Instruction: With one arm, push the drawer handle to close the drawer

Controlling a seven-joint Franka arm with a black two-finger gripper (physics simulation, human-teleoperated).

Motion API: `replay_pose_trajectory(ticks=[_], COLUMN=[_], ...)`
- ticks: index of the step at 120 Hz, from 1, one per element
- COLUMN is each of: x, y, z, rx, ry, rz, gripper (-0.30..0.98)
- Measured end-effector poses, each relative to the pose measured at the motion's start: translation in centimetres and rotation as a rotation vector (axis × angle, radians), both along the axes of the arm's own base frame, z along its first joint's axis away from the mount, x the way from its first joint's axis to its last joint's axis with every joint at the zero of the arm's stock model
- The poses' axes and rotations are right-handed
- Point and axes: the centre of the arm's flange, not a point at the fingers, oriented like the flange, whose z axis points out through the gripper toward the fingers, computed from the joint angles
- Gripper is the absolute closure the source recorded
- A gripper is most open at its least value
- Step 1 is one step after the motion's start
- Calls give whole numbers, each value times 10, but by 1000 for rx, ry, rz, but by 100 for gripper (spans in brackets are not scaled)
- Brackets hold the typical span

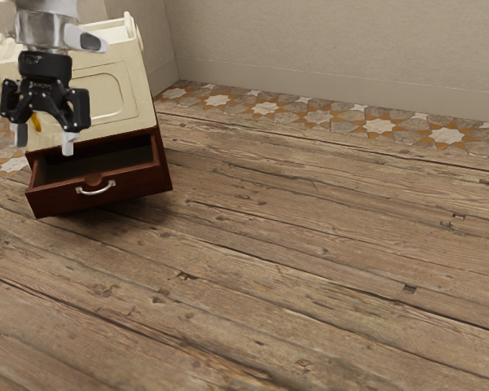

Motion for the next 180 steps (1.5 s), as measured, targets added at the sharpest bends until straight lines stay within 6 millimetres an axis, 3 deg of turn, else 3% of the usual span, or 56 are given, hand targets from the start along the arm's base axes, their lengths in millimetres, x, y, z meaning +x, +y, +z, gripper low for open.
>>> replay_pose_trajectory(ticks=[13,22,31,40,52,58,70,82,92,103,130,180], x=[23,29,34,40,41,41,35,22,11,11,29,50], y=[52,78,87,79,46,50,60,60,83,103,114,122], z=[-1,2,7,3,-62,-77,-135,-174,-198,-215,-228,-245], rx=[39,68,100,110,89,85,64,52,77,140,212,199], ry=[-188,-272,-330,-366,-366,-389,-394,-412,-424,-465,-581,-667], rz=[135,212,267,289,282,321,411,476,551,571,559,631], gripper=[0,0,0,0,0,0,3,26,46,59,73,78])
